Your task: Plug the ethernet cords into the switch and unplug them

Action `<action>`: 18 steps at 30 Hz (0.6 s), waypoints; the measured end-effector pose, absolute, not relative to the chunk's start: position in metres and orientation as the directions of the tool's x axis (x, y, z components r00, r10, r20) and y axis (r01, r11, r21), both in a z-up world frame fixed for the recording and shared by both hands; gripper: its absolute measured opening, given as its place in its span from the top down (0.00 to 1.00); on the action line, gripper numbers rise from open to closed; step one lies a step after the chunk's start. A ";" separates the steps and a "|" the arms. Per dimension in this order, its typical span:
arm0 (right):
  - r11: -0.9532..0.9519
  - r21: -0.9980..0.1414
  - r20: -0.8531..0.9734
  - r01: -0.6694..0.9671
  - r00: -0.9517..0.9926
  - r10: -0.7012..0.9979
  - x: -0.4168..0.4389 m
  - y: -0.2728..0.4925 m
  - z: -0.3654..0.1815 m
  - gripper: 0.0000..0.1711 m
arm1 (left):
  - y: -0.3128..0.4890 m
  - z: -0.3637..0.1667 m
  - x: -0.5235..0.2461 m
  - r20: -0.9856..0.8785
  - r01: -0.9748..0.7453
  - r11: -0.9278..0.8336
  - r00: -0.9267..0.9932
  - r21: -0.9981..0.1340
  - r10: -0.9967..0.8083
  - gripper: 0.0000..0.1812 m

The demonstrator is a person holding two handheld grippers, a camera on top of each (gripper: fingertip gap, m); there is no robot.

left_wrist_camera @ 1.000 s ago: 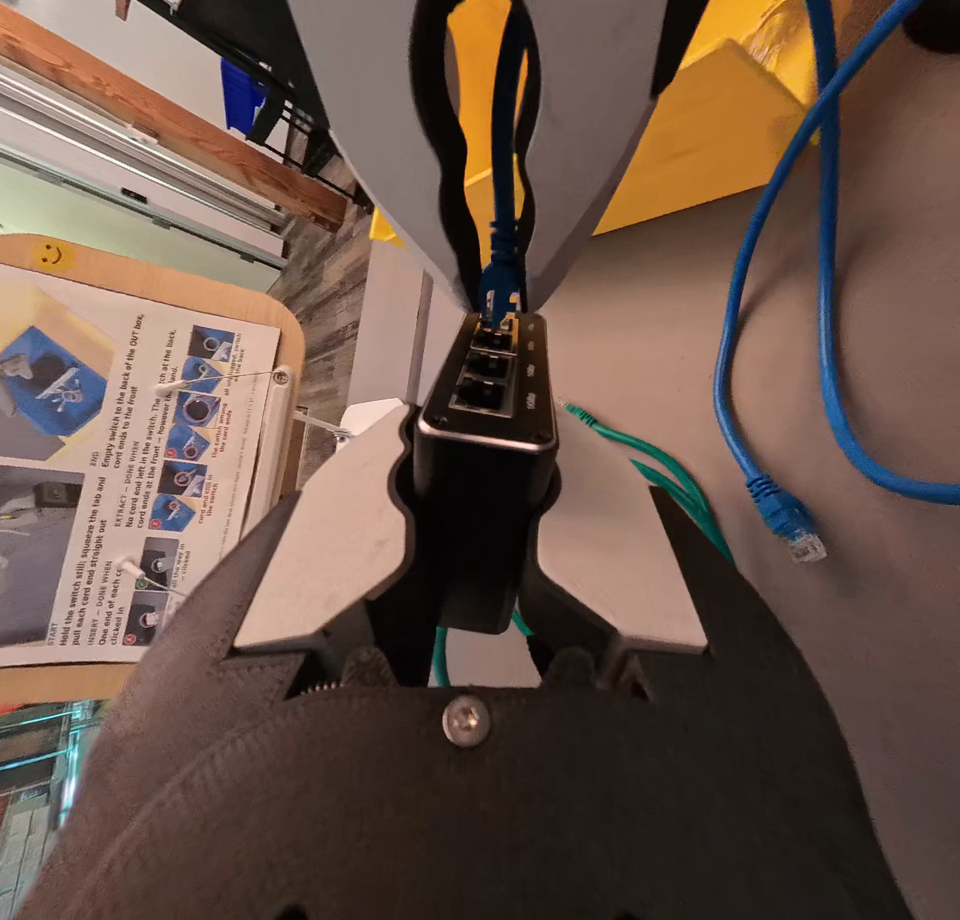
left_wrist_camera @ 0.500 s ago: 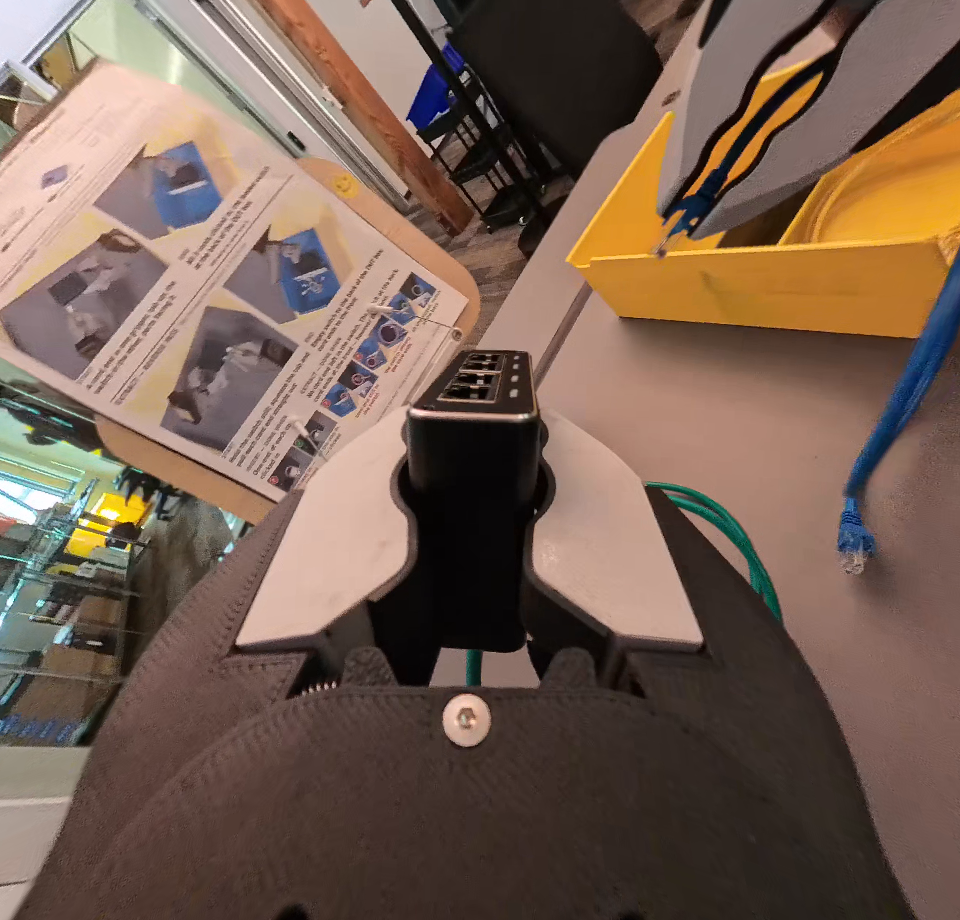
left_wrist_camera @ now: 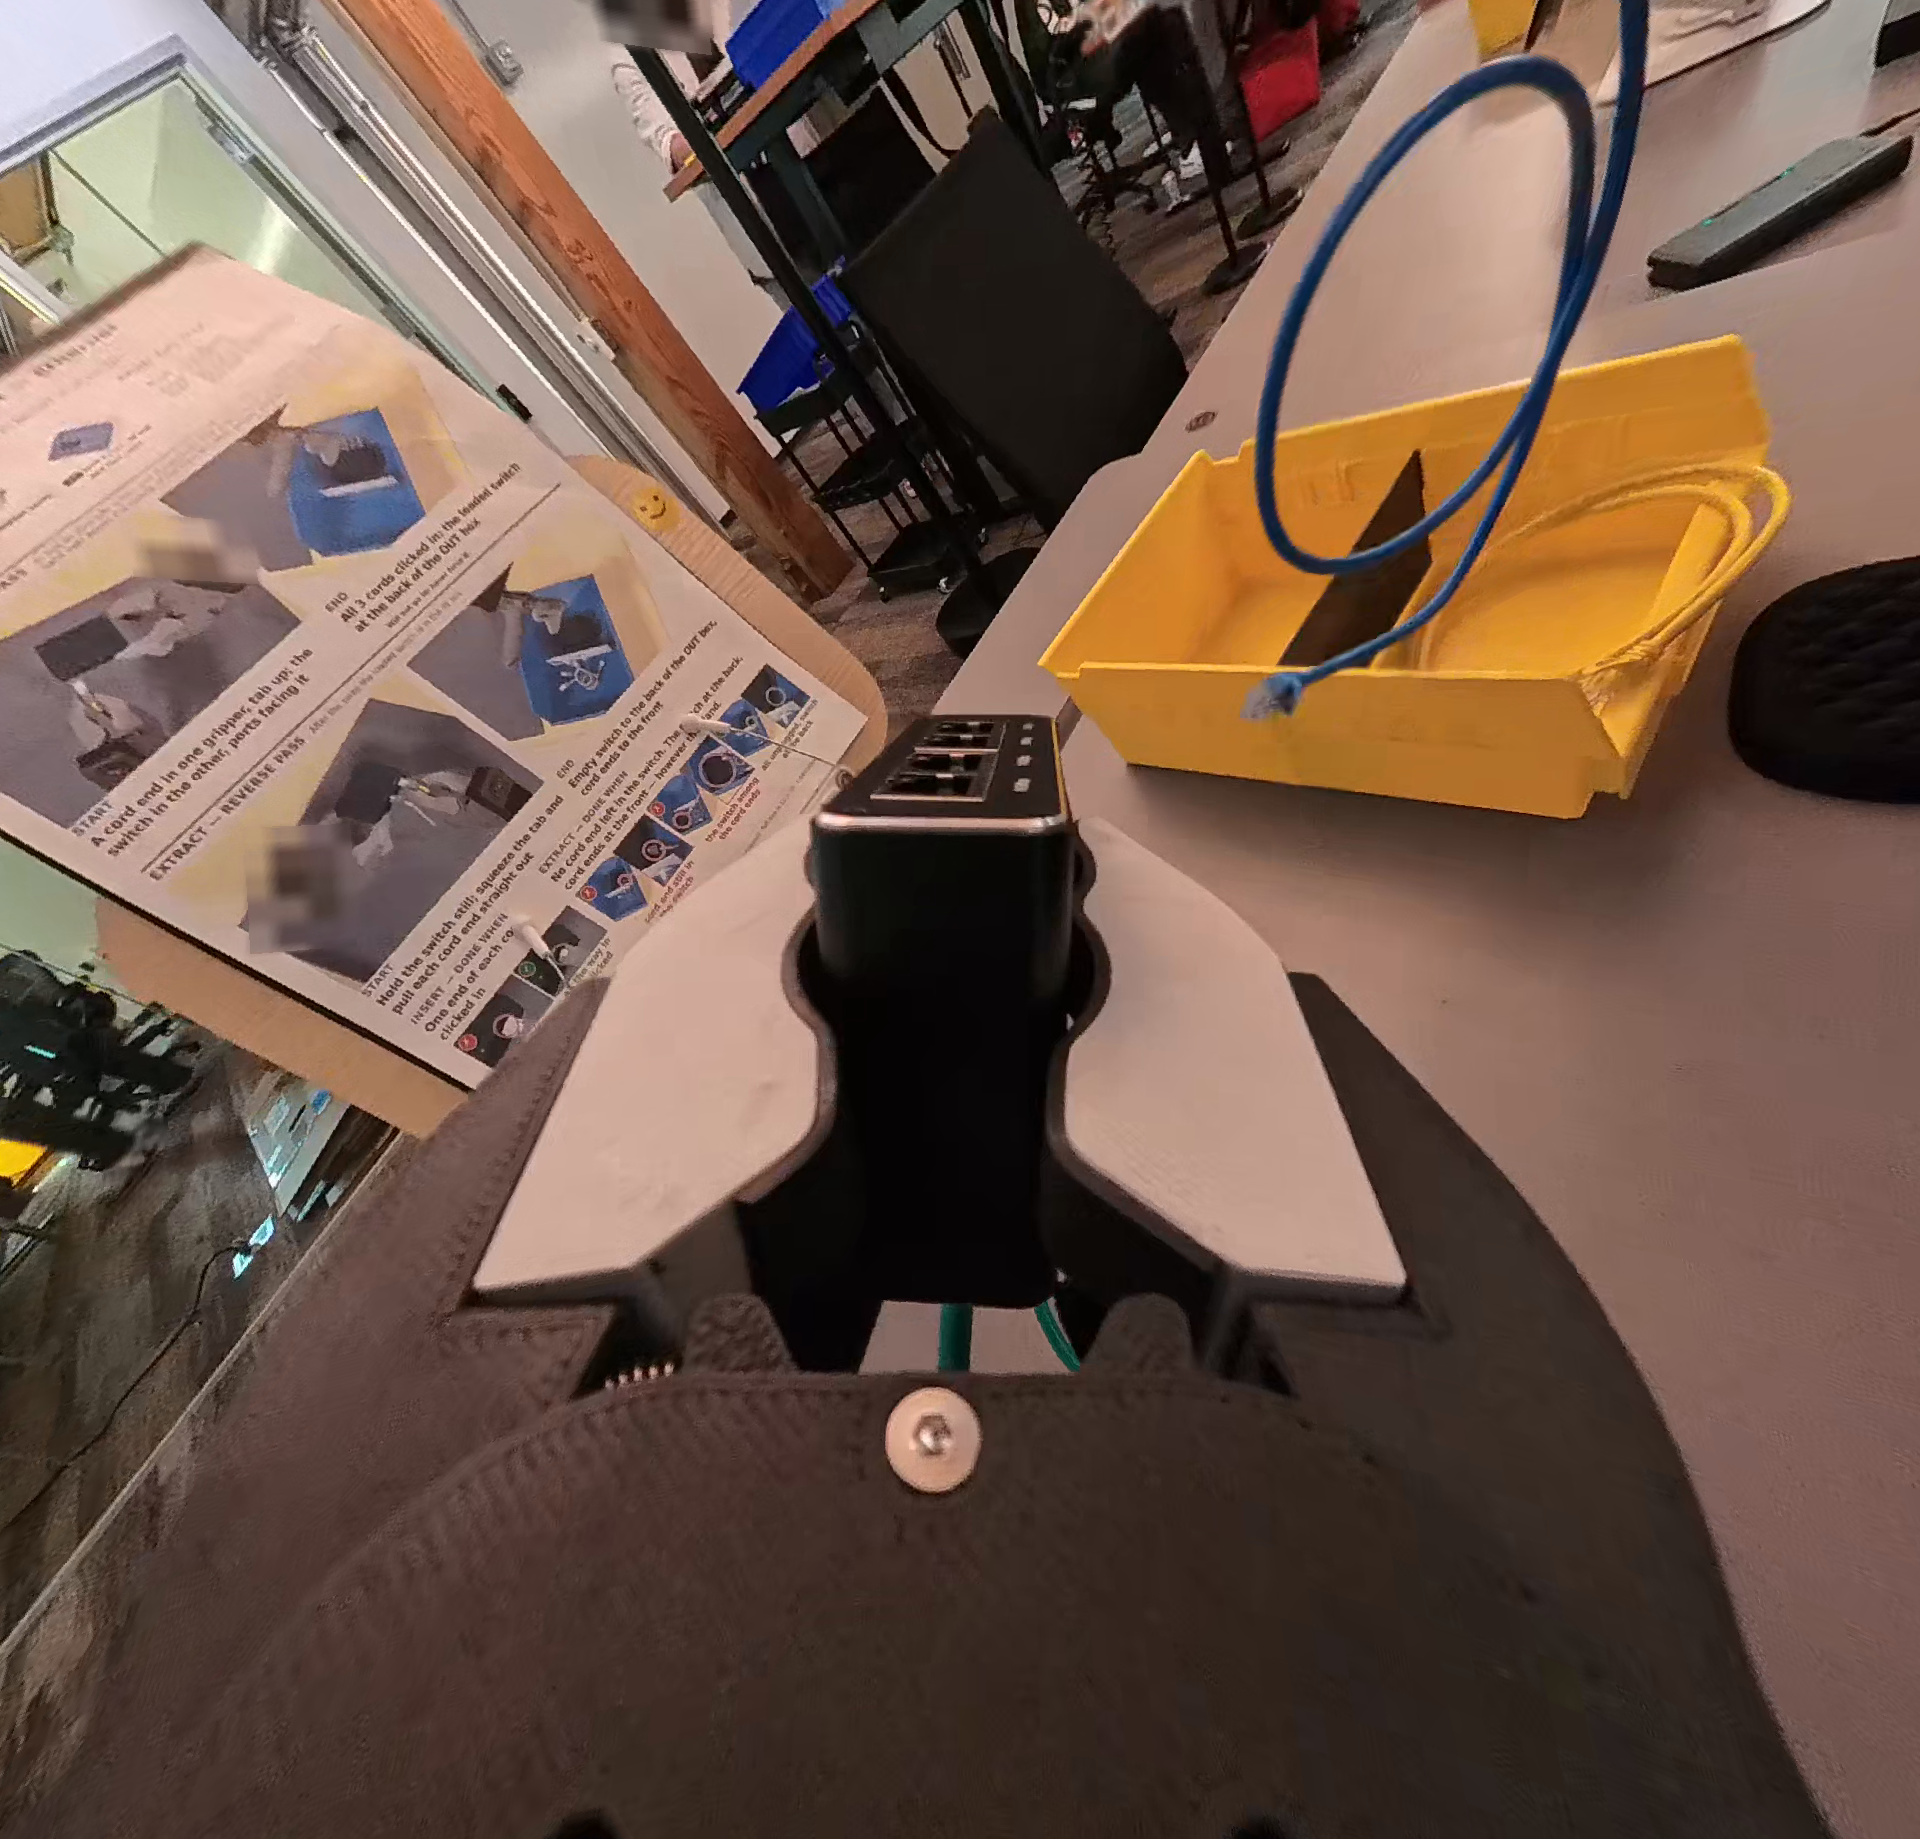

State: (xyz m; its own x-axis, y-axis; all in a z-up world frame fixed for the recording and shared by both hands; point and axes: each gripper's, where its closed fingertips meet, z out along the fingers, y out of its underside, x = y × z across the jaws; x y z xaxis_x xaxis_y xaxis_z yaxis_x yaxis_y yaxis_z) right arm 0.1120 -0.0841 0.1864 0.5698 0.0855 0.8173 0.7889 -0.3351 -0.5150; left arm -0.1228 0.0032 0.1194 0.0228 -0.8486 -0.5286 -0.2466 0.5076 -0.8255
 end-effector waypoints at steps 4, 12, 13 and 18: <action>-0.466 -0.500 0.799 0.730 0.597 0.077 0.148 -0.094 0.159 0.92 | -0.002 0.124 -0.125 -0.513 -0.223 0.498 0.011 -0.838 -0.858 0.79; -0.706 -0.345 0.741 0.618 0.641 0.200 0.188 -0.103 0.035 0.92 | -0.004 0.121 -0.122 -0.491 -0.224 0.480 -0.006 -0.849 -0.871 0.79; -0.727 -0.353 0.697 0.589 0.684 0.215 0.182 -0.105 0.017 0.92 | -0.004 0.120 -0.122 -0.489 -0.226 0.478 -0.011 -0.849 -0.872 0.79; -0.794 -0.537 0.241 0.284 0.954 0.177 0.143 -0.111 -0.057 0.85 | -0.008 0.114 -0.116 -0.471 -0.238 0.465 -0.033 -0.853 -0.882 0.79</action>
State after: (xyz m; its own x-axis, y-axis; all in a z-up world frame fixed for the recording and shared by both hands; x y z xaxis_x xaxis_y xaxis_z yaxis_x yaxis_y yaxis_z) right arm 0.1433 -0.1109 -0.0569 0.9541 0.1773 0.2415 0.2835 -0.7945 -0.5371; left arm -0.1162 -0.0084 0.1136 -0.0325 -0.8815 -0.4711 -0.2378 0.4646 -0.8530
